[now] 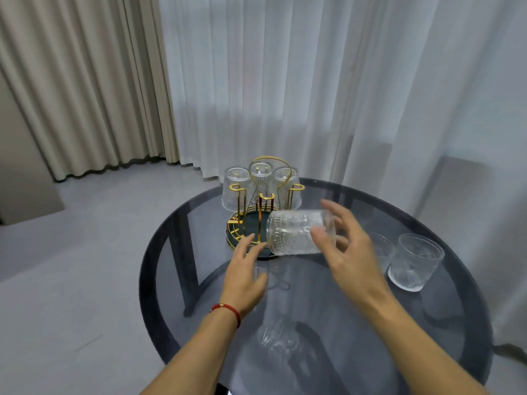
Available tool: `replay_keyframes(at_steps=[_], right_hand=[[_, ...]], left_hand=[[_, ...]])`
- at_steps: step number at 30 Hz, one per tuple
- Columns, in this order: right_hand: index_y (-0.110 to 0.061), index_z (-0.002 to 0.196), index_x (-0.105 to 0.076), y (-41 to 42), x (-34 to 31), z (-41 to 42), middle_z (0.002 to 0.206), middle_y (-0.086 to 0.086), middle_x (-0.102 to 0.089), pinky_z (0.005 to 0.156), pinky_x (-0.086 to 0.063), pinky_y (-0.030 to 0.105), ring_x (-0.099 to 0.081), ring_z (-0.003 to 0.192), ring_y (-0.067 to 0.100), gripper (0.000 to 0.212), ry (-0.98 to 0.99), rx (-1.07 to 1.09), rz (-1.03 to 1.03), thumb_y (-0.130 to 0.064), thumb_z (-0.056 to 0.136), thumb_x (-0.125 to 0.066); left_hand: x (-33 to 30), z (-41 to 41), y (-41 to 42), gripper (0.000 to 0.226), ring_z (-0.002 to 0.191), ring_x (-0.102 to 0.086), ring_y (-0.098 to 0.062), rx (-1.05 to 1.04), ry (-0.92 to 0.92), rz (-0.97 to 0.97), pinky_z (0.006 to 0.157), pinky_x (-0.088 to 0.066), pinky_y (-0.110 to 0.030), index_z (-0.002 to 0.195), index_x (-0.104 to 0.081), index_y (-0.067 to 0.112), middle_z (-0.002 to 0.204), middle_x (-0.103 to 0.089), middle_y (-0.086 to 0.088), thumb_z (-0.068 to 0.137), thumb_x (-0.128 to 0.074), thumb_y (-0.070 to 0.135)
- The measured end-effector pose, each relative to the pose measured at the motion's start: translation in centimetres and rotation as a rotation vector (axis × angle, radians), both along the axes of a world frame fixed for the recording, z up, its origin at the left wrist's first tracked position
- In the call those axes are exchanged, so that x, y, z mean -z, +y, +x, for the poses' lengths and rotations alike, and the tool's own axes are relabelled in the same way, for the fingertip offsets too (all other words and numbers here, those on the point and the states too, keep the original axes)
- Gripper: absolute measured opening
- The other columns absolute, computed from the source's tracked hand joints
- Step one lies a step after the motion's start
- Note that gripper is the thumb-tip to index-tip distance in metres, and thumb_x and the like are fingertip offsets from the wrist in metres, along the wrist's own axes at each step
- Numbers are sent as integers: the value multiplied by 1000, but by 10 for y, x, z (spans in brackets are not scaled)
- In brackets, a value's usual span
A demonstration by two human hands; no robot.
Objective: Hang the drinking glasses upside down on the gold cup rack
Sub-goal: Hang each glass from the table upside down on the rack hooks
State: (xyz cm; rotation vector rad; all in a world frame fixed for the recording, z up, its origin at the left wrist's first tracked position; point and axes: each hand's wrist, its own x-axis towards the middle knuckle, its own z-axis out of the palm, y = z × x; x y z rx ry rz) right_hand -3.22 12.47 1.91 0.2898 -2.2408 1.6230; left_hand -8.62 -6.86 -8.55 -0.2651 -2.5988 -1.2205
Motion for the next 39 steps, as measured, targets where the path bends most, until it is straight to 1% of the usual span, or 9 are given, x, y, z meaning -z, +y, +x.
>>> replay_keyframes(at_steps=[3,6,7,11,15,17,28,34,39], right_hand=[[-33,143,-49,-22,-38,-25,136,-15,-59,106,-50,43,-60,126,13,54,92,19,119,-45,94,-68],[-24,146,-45,-50,-73,-56,133,-6,-54,97,-43,17,-53,126,12,56,138,8,281,-42,97,-64],[-22,148,-43,-60,-82,-66,136,-2,-53,97,-40,17,-51,128,13,57,149,-7,353,-42,98,-63],[-18,152,-37,-98,-100,-98,149,14,-47,111,-41,45,-50,135,32,61,108,-42,616,-43,100,-58],[-13,150,-36,-121,-94,-117,147,20,-44,100,-44,45,-54,128,42,60,66,-39,835,-44,102,-55],[-12,149,-37,-126,-88,-125,147,21,-43,100,-46,49,-54,127,44,60,47,-21,897,-44,102,-54],[-12,149,-40,-131,-57,-146,148,22,-45,103,-48,53,-52,131,43,60,11,-45,1000,-46,102,-54],[-11,139,-49,-137,-39,-147,141,19,-44,88,-51,50,-63,110,42,49,93,-3,1114,-46,104,-48],[-15,141,-46,-136,-26,-147,139,16,-49,85,-48,48,-62,114,39,50,172,70,1145,-49,105,-43]], left_hand=[[14,-7,1,68,153,2,-18,32,-18,-250,124,-9,-51,155,-26,25,167,-10,1,95,-57,23],[20,-8,4,66,152,10,-14,19,-9,-366,124,0,-46,156,-23,26,168,-8,4,98,-50,37],[21,-8,4,65,152,10,-14,17,2,-377,123,0,-45,156,-24,25,167,-9,4,98,-48,40],[22,-10,2,62,153,7,-14,22,29,-398,123,-4,-44,155,-29,23,167,-13,4,98,-47,43],[23,-11,3,61,153,5,-15,16,38,-392,122,-5,-44,153,-34,22,167,-15,3,97,-47,43],[23,-10,2,60,153,5,-16,20,49,-380,122,-5,-44,151,-36,21,166,-16,2,96,-47,41],[20,-6,1,56,153,1,-17,20,93,-344,122,-8,-44,145,-44,15,165,-22,-1,94,-49,37],[20,-5,1,54,153,-3,-18,23,111,-335,121,-11,-46,143,-46,15,163,-26,-3,94,-50,36],[18,-6,1,52,153,-3,-18,30,105,-343,121,-12,-46,142,-46,17,163,-26,-2,94,-50,35]])
